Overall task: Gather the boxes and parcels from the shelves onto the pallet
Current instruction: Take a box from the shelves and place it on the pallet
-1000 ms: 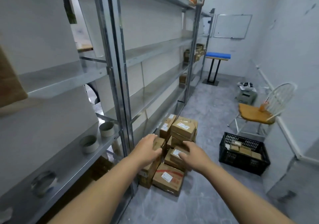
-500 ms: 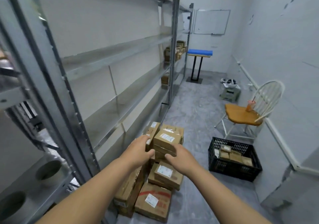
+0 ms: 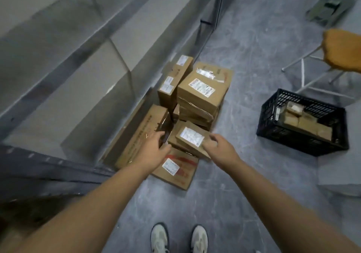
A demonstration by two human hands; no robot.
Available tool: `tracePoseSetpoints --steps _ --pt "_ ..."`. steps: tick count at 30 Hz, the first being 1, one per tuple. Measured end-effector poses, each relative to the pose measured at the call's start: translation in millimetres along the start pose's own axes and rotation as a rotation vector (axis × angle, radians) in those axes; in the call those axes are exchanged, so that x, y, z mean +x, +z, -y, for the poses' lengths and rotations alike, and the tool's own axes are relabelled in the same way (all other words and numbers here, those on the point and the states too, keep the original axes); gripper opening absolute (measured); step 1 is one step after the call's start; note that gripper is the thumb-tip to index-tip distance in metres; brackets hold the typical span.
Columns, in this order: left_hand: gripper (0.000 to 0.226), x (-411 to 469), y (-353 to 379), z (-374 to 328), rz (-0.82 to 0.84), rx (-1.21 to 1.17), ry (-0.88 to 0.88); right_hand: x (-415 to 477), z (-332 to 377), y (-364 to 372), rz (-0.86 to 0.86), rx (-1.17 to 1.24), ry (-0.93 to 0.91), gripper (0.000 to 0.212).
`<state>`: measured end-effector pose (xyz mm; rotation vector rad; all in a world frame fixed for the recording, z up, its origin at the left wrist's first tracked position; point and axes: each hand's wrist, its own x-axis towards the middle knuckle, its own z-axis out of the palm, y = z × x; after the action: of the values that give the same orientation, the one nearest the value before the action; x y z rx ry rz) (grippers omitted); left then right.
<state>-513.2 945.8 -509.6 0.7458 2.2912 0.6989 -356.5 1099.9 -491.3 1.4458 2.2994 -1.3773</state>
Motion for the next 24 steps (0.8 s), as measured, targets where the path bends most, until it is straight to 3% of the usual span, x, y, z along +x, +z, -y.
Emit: tracePoseSetpoints --steps 2,4,8,12,16,20,24 --pt "0.043 36 41 49 0.049 -0.031 -0.083 42 -42 44 0.047 0.021 0.026 0.046" --pt "0.015 74 89 107 0.089 -0.057 -0.125 87 -95 101 0.099 0.020 0.034 0.038" --pt "0.014 142 168 208 0.105 0.021 -0.135 155 -185 201 0.119 0.042 0.099 0.032" --pt "0.044 203 238 287 0.141 0.054 -0.201 212 -252 282 0.041 0.152 0.303 0.046" --pt "0.055 247 290 327 0.083 0.104 -0.281 257 -302 333 0.003 0.198 0.456 0.066" --pt "0.071 266 320 343 -0.062 0.140 -0.326 279 -325 368 0.022 0.331 0.485 0.056" --pt "0.081 269 327 349 -0.169 0.183 -0.317 278 -342 380 -0.134 0.467 0.503 0.031"
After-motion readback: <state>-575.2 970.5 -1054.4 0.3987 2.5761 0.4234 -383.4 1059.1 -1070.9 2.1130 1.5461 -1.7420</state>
